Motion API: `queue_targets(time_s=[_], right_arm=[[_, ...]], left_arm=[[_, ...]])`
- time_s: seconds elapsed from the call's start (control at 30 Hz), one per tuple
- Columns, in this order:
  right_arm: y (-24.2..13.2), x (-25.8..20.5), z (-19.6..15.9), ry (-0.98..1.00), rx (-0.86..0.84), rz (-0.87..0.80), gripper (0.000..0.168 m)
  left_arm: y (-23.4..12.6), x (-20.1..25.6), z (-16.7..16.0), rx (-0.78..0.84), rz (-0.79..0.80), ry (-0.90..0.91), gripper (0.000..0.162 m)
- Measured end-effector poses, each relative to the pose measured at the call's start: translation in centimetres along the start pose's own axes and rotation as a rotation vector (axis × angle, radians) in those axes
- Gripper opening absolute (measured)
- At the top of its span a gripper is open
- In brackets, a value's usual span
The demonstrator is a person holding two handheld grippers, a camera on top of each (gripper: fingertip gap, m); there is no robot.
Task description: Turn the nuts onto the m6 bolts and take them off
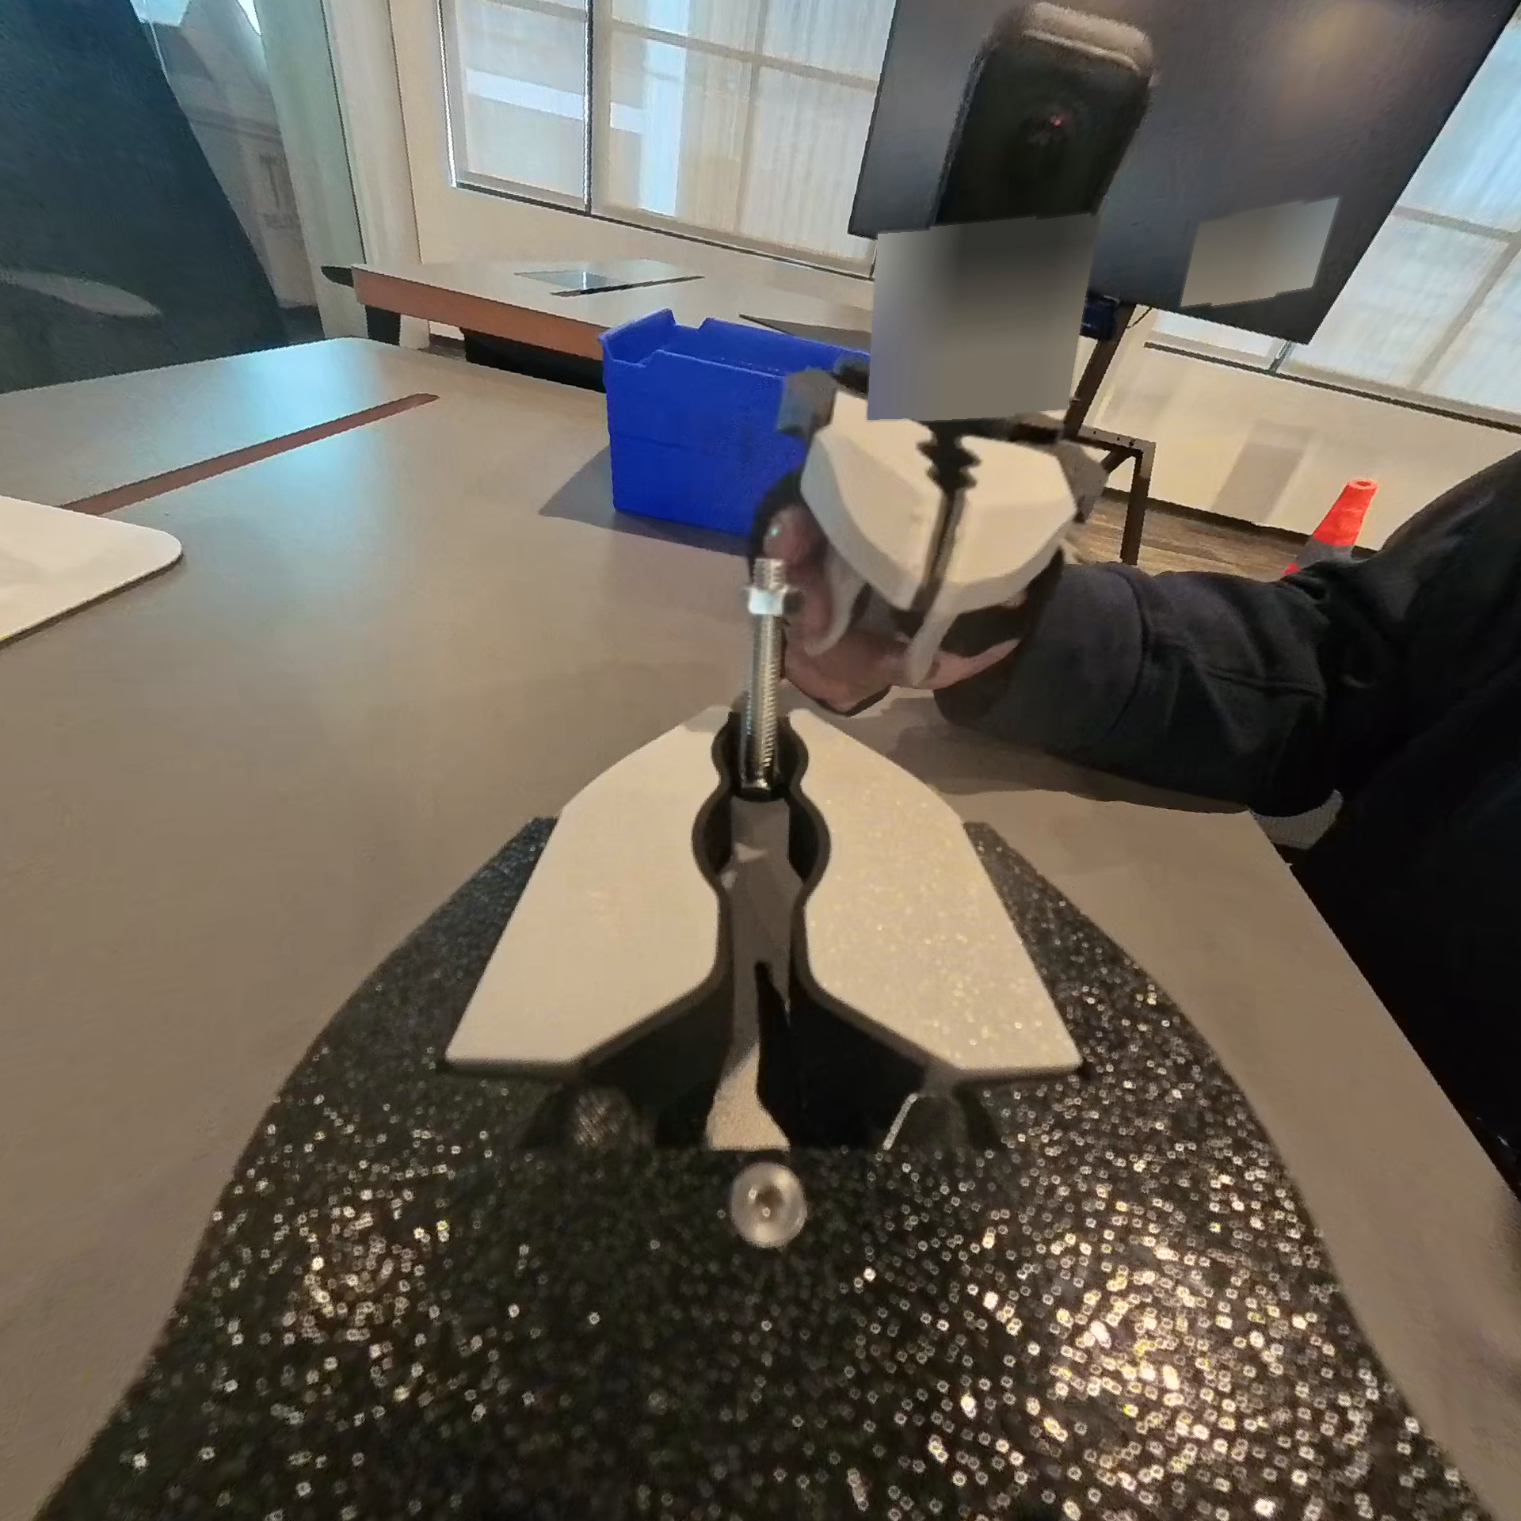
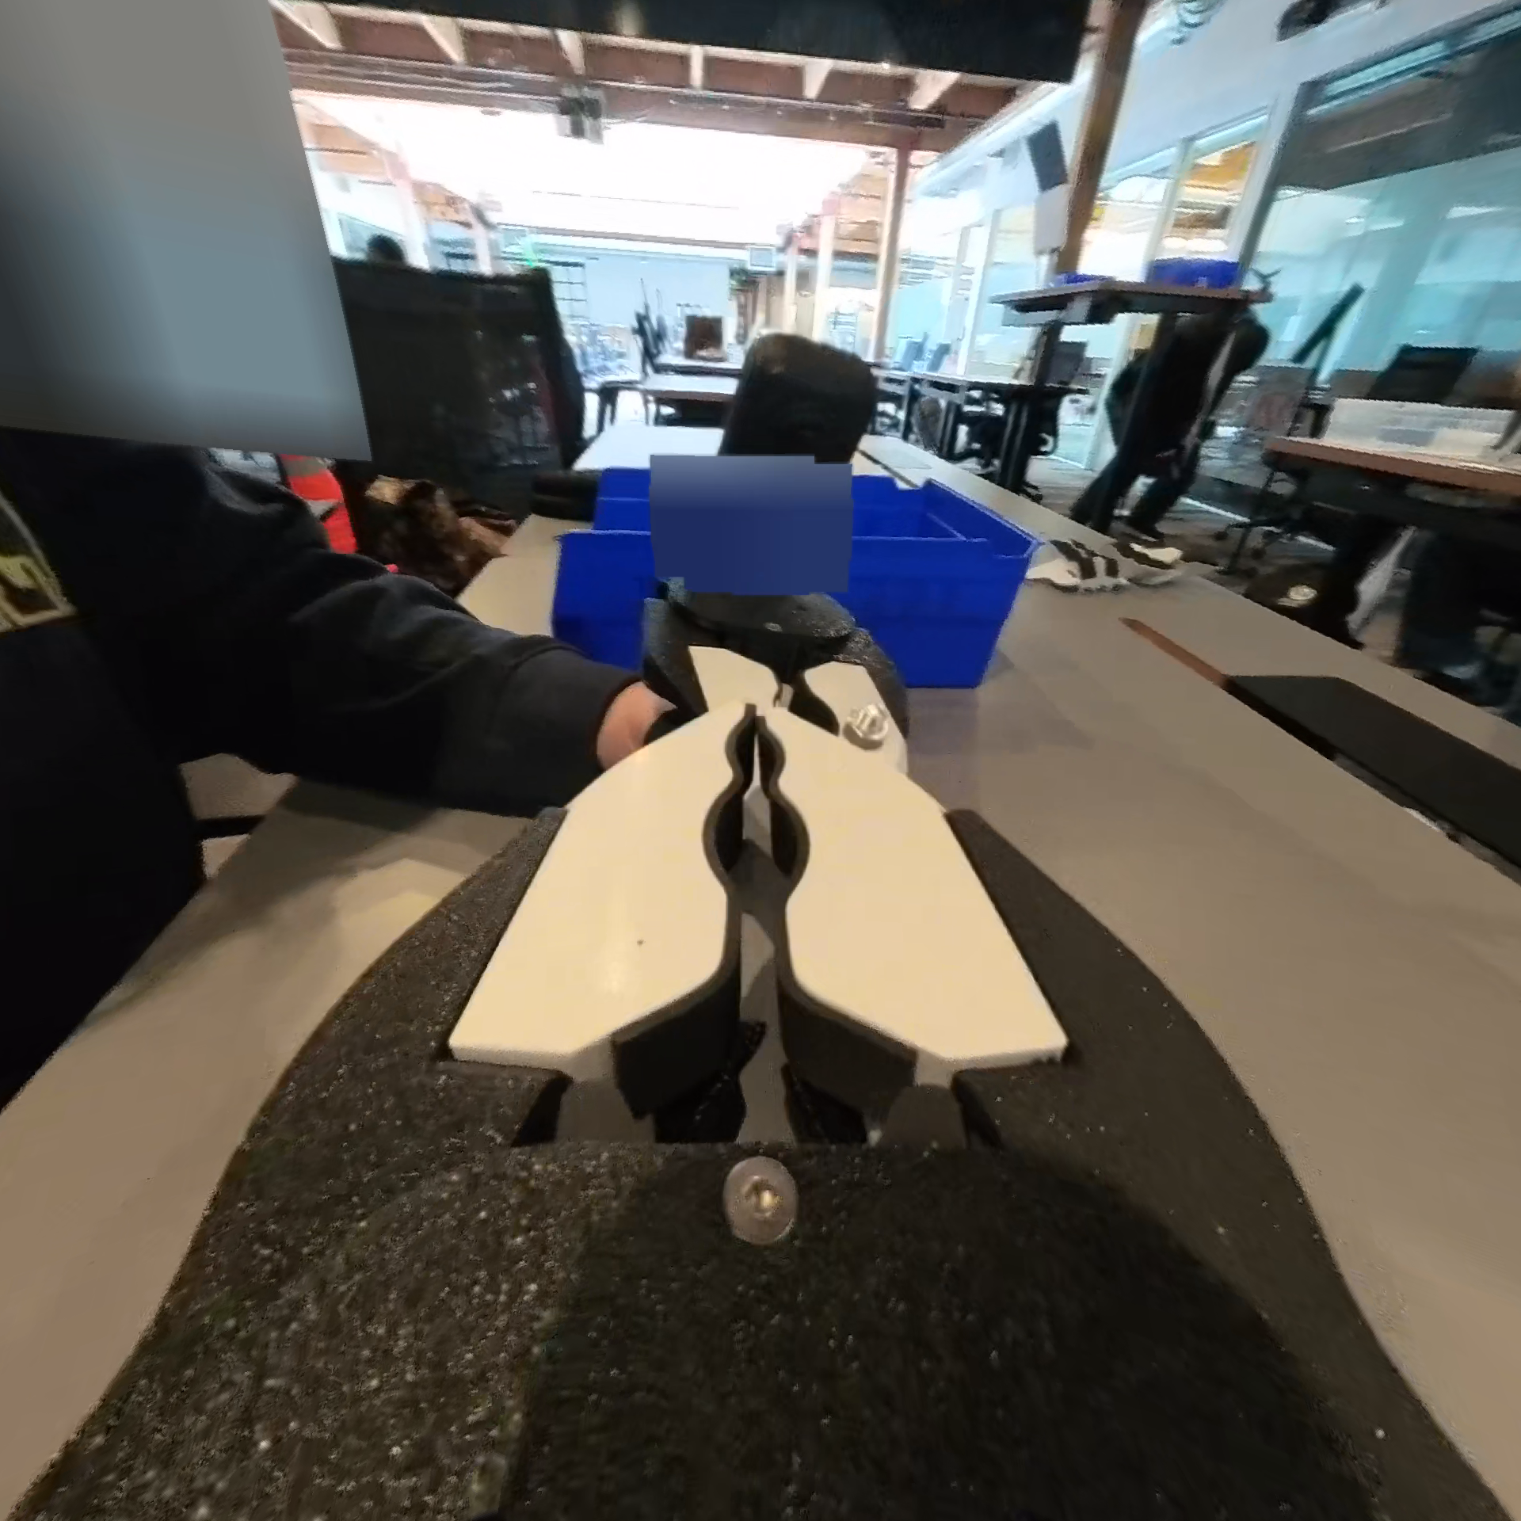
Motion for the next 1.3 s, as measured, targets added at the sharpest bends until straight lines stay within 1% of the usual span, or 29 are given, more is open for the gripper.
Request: queue_targets(time_s=[0.07,0.13,0.17,0.23,0.3,0.33,0.37,0.4,0.47,0.53,0.57,0.63,0.67,0.73,0.77,0.8,0.87,0.93,1.03,1.07,1.1,1.13,1.17,1.23,1.3], right_arm=[[-0.24,0.24,0.18,0.006,0.022,-0.035,0.005],[-0.39,0.64,0.16,-0.018,0.036,-0.132,0.022],[-0.35,0.77,0.09,-0.024,0.030,-0.161,0.026],[-0.03,0.82,-0.08,-0.010,0.009,-0.162,0.033],[0.28,0.64,-0.25,0.001,-0.005,-0.126,0.032],[0.31,0.45,-0.26,0.002,-0.010,-0.095,0.024],[0.19,0.22,-0.17,0.000,-0.011,-0.045,0.005],[0.06,0.07,-0.04,0.006,-0.005,-0.008,0.000],[-0.17,0.28,0.12,0.011,0.016,-0.037,0.004],[-0.23,0.63,0.08,-0.012,0.026,-0.125,0.020],[-0.15,0.77,0.00,-0.020,0.020,-0.161,0.025],[0.18,0.78,-0.18,-0.018,-0.003,-0.170,0.030],[0.35,0.68,-0.24,-0.015,-0.007,-0.155,0.030],[0.41,0.39,-0.20,-0.009,-0.005,-0.106,0.022],[0.23,0.14,-0.07,-0.012,-0.001,-0.052,0.002],[0.07,0.03,0.05,0.000,0.007,-0.018,0.001],[-0.15,0.33,0.15,0.012,0.024,-0.052,0.004],[-0.13,0.64,0.04,-0.009,0.029,-0.130,0.019],[0.36,0.80,-0.28,-0.019,-0.008,-0.183,0.030],[0.52,0.70,-0.37,-0.018,-0.018,-0.169,0.029],[0.59,0.51,-0.39,-0.013,-0.023,-0.138,0.024],[0.49,0.34,-0.27,-0.006,-0.014,-0.103,0.014],[0.31,0.08,-0.11,-0.004,-0.007,-0.041,0.001],[0.01,0.28,0.12,0.018,0.017,-0.053,0.002],[-0.09,0.64,0.03,0.001,0.023,-0.131,0.017]], left_arm=[[-0.01,-0.02,0.01,0.001,-0.001,-0.001,0.008],[0.01,-0.02,0.00,0.000,-0.002,-0.001,0.008],[0.01,-0.02,0.00,0.000,-0.002,-0.001,0.008],[0.01,-0.02,0.00,0.000,-0.002,-0.001,0.008],[0.00,-0.03,0.00,0.001,-0.001,-0.001,0.008],[0.00,-0.02,0.00,0.001,-0.001,0.000,0.008],[0.01,-0.02,0.01,0.000,-0.002,0.000,0.008],[0.00,-0.02,0.01,0.001,-0.002,0.000,0.008],[0.00,-0.03,0.00,0.001,-0.003,-0.001,0.008],[0.01,-0.02,0.01,0.000,-0.003,0.000,0.008],[0.02,-0.01,0.00,-0.001,-0.003,0.000,0.008],[0.02,-0.02,0.01,0.000,-0.003,0.000,0.008],[0.02,-0.03,0.01,0.000,-0.003,0.000,0.008],[0.02,-0.01,0.00,-0.002,-0.003,0.001,0.008],[0.03,0.00,0.00,-0.002,-0.003,0.002,0.008],[0.03,-0.01,0.00,-0.002,-0.004,0.001,0.008],[0.02,-0.03,0.01,0.000,-0.005,-0.001,0.008],[0.03,-0.02,0.01,-0.001,-0.005,-0.001,0.008],[0.03,-0.02,0.01,-0.001,-0.005,-0.001,0.008],[0.03,-0.03,0.01,0.000,-0.005,-0.001,0.008],[0.03,-0.02,0.01,-0.001,-0.006,0.000,0.008],[0.03,0.00,0.00,-0.001,-0.004,0.001,0.008],[0.04,0.00,0.00,-0.002,-0.004,0.002,0.008],[0.03,-0.02,0.00,0.000,-0.006,-0.002,0.008],[0.02,-0.03,0.01,0.000,-0.006,-0.002,0.008]])
Point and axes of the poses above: each gripper's, where its closed fingertips meet, y out along the fingers, z out of its top, x = y × z across the jaws, the point moved 9 cm from there along -y, back along the fingers, and after that the axes turned 2 degrees about z, right-handed, at the moved point
